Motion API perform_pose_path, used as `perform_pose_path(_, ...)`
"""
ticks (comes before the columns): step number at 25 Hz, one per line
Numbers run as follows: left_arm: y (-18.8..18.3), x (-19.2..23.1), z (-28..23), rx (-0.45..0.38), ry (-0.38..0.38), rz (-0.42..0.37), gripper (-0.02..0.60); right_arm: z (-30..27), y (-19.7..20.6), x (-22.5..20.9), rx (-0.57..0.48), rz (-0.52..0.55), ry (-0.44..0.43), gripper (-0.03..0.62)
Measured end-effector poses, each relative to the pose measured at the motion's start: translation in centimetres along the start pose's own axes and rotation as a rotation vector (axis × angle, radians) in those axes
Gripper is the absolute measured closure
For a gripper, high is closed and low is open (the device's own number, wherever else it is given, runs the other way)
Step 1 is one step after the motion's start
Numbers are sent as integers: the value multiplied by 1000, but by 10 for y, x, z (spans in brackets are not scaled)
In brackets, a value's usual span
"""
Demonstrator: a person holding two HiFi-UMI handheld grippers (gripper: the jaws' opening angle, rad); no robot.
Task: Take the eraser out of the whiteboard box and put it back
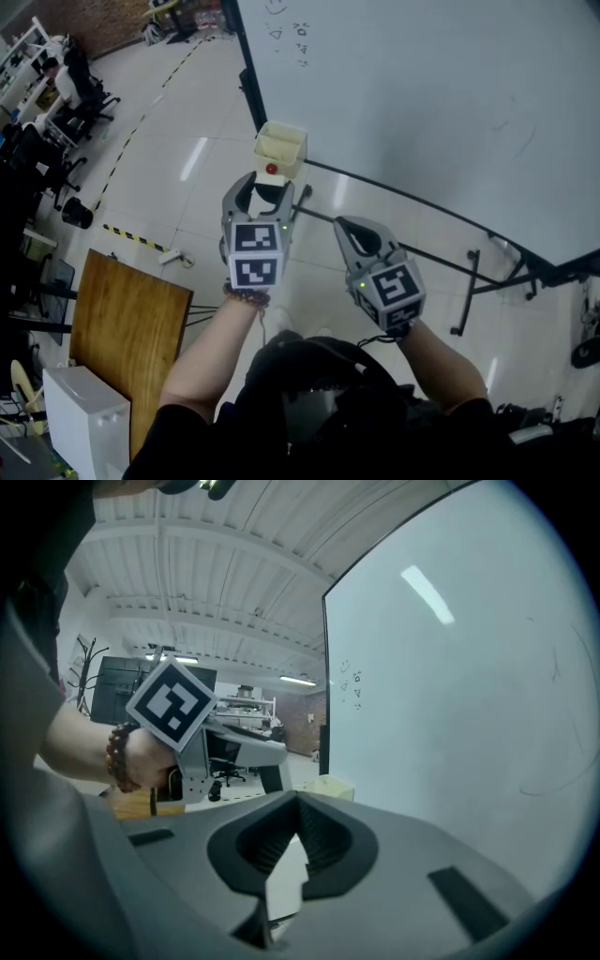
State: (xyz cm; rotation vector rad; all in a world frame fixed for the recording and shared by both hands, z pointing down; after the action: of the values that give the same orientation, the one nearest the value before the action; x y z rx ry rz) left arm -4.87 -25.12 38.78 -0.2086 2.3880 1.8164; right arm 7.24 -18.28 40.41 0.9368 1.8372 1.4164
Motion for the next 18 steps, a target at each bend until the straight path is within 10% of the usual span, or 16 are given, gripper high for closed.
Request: perform_pose_path(18,21,40,71,-32,116,15,327,-22,-17,78,0,35,71,568)
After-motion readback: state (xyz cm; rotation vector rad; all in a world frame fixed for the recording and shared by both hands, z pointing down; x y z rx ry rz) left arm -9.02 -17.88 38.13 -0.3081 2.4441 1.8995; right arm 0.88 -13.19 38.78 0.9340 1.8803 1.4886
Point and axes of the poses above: the fingertips, and each gripper's own axes: z backward along the fingers, x to its left, y out of its underside, the point moved 1 cm from there along z, backward along the fingers, and after that the axes turned 14 degrees about -y, right-handed, at the moved point
